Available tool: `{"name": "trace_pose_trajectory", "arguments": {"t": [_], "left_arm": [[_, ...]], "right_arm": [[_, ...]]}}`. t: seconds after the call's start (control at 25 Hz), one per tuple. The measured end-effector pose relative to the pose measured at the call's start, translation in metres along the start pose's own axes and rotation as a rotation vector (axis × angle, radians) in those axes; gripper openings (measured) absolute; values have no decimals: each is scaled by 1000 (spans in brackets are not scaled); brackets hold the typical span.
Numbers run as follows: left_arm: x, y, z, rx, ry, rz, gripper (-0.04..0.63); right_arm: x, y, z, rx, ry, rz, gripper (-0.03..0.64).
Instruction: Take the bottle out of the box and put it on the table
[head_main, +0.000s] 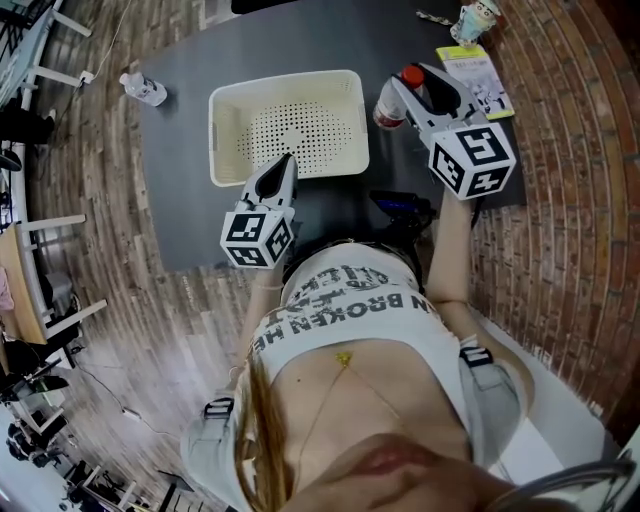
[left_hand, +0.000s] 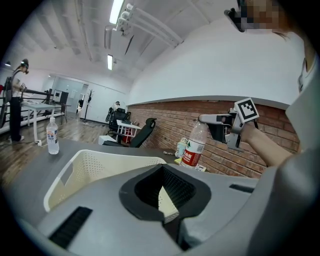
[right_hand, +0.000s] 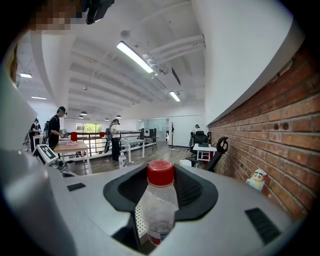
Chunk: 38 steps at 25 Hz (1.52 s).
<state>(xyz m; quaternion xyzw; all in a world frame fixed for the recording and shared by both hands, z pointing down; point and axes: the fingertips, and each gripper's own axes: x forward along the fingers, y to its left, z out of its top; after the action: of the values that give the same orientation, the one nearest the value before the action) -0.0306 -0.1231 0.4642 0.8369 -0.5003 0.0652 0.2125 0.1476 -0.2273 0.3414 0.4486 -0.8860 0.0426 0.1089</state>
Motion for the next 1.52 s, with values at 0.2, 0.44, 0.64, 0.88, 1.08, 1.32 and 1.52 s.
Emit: {"name": "trace_pose_trajectory", "arguments": {"t": [0.2, 0.44, 0.64, 0.88, 1.08, 1.32, 1.52], "left_arm": [[1, -6, -4, -3, -9, 27, 5], [-2, -10, -12, -29, -8, 53, 5], [-2, -11, -14, -27, 0, 59, 5], [2, -11, -14, -20, 5, 59, 5], [3, -9, -14, -24, 11, 61, 5], [4, -11, -21, -31, 30, 61, 5], [3, -13, -25, -35, 34, 60, 5]], "right_arm": [[-4, -10, -5, -6, 6, 5, 155], [-6, -15, -11, -11, 20, 20, 155], [-7, -20, -15, -5, 30, 14, 155], [-6, -25, -21, 3, 37, 10, 155], [-4, -28, -29, 6, 55, 2, 155], [-2, -38, -59, 30, 99, -28, 155], [1, -42, -95, 36, 159, -41, 155]]}}
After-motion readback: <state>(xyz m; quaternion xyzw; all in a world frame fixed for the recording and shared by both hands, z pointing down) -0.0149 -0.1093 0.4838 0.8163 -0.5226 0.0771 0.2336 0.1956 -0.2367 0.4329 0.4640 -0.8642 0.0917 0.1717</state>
